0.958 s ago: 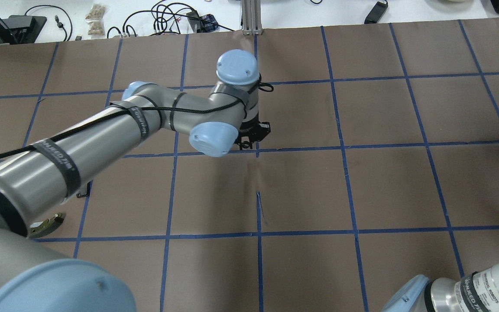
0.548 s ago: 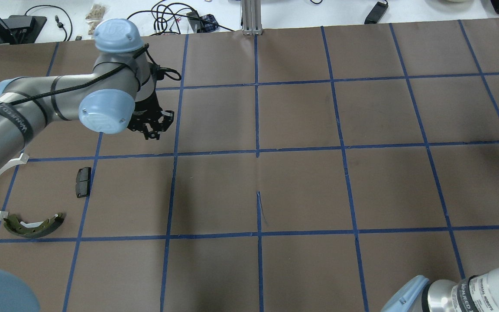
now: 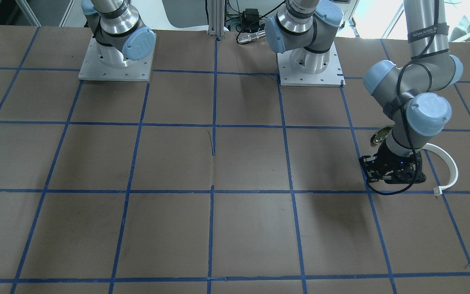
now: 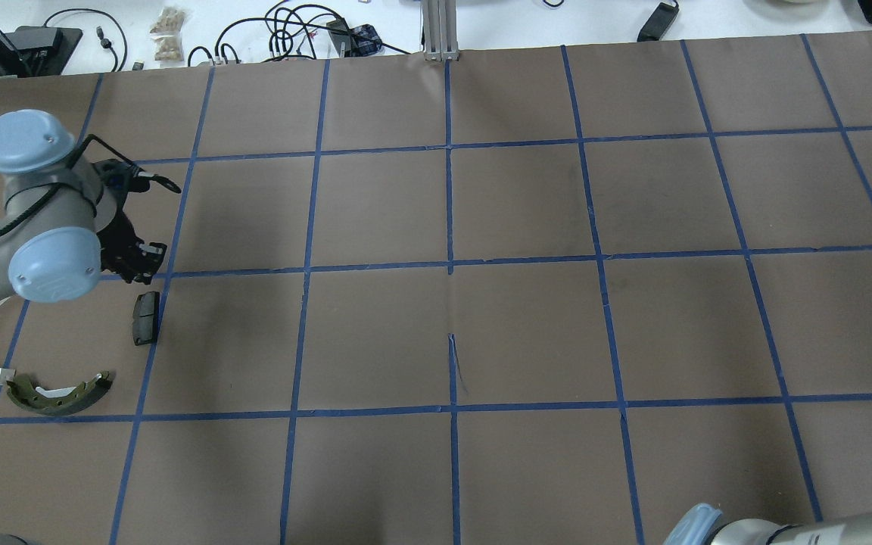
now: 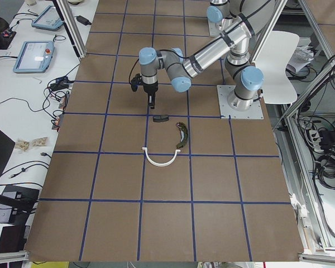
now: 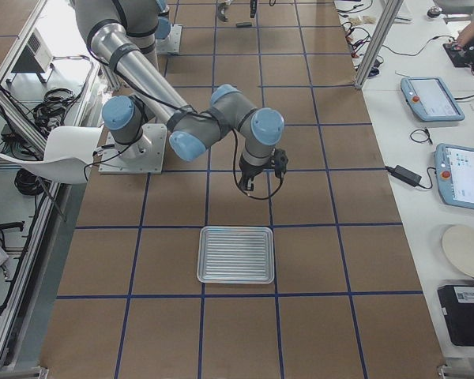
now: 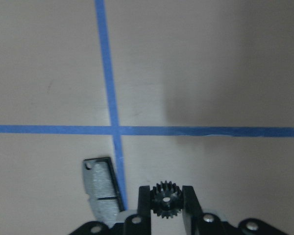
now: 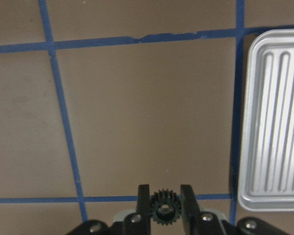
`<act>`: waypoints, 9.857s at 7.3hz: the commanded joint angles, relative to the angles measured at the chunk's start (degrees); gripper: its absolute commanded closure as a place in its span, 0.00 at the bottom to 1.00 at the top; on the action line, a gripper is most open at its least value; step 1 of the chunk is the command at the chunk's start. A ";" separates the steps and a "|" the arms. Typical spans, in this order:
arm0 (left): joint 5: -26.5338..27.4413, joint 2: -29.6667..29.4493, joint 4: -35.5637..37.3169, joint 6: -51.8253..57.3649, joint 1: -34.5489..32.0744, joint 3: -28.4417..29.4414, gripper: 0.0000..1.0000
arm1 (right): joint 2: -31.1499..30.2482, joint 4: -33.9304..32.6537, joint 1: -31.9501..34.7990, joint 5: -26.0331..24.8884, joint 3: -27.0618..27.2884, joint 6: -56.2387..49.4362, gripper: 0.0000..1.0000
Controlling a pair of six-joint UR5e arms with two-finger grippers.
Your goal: Place bearing gear from tray to pile
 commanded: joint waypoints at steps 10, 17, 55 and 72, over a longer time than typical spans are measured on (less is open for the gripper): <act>-8.54 0.54 -29.26 -12.60 -11.56 21.46 0.00 | 11.75 -38.53 58.00 12.08 11.21 89.94 0.90; -10.82 -0.69 -28.47 -21.41 -21.60 20.32 0.00 | 14.78 -34.07 56.98 11.21 -1.65 82.74 0.00; -12.49 -8.34 -12.74 14.33 15.74 10.39 1.00 | -6.93 5.36 41.85 3.47 -10.85 44.53 0.00; -8.89 11.86 -48.68 -25.30 -23.54 31.75 0.00 | -6.67 4.83 41.94 3.64 -10.85 44.79 0.00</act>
